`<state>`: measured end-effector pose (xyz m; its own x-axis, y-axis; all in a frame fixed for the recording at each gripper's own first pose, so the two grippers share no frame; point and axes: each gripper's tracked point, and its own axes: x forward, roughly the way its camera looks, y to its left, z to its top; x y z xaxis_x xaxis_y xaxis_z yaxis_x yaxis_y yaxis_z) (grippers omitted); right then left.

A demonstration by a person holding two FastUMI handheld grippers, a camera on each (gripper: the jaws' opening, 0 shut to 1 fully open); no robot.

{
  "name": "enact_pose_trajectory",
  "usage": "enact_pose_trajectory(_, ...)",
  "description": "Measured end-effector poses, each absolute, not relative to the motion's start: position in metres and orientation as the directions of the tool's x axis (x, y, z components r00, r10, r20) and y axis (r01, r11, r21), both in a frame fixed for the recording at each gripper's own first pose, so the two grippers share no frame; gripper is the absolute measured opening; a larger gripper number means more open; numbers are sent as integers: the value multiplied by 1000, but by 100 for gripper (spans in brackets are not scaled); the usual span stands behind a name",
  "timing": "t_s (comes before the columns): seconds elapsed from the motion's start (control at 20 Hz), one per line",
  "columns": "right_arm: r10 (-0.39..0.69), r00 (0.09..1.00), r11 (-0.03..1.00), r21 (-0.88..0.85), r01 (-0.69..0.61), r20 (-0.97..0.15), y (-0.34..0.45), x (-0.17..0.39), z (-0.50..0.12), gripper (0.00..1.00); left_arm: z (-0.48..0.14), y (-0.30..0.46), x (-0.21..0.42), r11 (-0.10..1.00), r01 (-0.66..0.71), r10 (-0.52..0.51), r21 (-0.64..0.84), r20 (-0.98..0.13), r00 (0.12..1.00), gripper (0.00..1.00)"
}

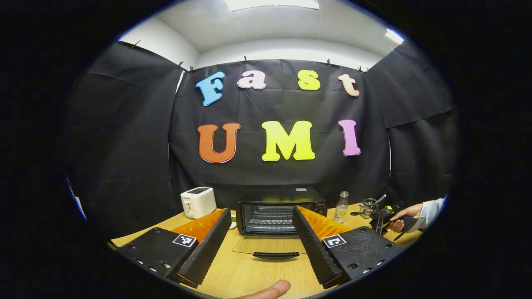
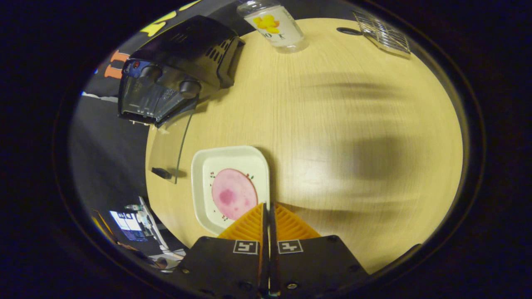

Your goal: Open the electric oven with the left hand, put the food in, and close the electric oven.

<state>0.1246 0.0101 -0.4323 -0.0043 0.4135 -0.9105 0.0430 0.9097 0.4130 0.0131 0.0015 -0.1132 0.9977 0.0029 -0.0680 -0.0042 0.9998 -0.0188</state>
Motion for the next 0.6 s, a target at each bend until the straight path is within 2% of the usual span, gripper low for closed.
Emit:
enact_pose_trajectory(0.05, 437, 6, 898, 437, 52, -899, 11, 123, -432, 2, -111, -1, 10, 1000, 2, -3, -16, -66, 998, 94)
enact_pose_trajectory(0.2, 490, 32, 865, 491, 104, -871, 9, 117, -430, 5, -105, -1, 0, 1000, -6, 6, -6, -56, 998, 94)
enact_pose_trajectory(0.25, 495, 47, 860, 497, 113, -868, 5, 114, -429, 2, -104, -3, -4, 1000, -8, 8, 0, -51, 999, 94)
enact_pose_trajectory(0.3, 497, 66, 856, 502, 123, -865, 0, 112, -429, 5, -104, -6, -6, 1000, -1, 1, 9, -56, 998, 94)
enact_pose_trajectory(0.45, 511, 143, 831, 530, 169, -847, -17, 101, -425, 5, -105, -11, -12, 999, 19, -16, 51, -68, 998, 94)
enact_pose_trajectory(0.5, 509, 161, 825, 532, 189, -846, -24, 97, -424, 2, -103, -11, -15, 998, 22, -18, 63, -67, 998, 95)
enact_pose_trajectory(0.6, 494, 175, 826, 522, 213, -852, -35, 86, -423, 4, -96, -16, -20, 997, 33, -30, 69, -53, 998, 95)
